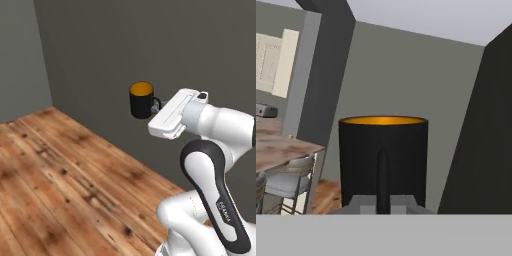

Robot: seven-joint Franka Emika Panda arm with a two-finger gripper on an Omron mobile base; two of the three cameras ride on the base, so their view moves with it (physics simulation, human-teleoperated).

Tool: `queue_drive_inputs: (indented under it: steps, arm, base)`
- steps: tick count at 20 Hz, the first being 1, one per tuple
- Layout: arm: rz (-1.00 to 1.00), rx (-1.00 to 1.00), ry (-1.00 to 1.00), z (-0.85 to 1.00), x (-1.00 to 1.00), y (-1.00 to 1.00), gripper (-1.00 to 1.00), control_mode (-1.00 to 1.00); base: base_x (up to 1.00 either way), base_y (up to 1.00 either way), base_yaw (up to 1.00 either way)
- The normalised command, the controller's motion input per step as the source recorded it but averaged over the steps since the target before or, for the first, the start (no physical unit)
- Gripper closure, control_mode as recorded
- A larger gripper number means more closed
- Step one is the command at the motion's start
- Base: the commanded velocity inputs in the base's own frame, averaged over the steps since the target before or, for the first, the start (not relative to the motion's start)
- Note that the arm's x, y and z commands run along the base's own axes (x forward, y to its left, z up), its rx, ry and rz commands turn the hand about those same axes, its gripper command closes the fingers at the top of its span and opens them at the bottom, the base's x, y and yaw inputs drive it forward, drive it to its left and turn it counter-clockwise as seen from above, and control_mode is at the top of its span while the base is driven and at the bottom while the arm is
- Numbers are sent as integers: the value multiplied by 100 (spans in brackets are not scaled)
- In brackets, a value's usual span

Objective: Open the cabinet directly in front. Then move the beer and the mug to the dining counter with the jar on it.

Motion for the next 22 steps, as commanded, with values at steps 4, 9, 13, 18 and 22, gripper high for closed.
queue_drive_inputs:
  steps: [4,9,13,18,22]
  arm:
    - [0,0,0,0,0,0,100,100]
    - [0,0,0,0,0,0,100,100]
    - [0,0,0,0,0,0,100,100]
    - [0,0,0,0,0,0,100,100]
    - [0,0,0,0,0,0,100,100]
  base:
    - [100,48,23]
    - [93,0,62]
    - [50,-4,88]
    - [28,-5,93]
    - [64,0,85]
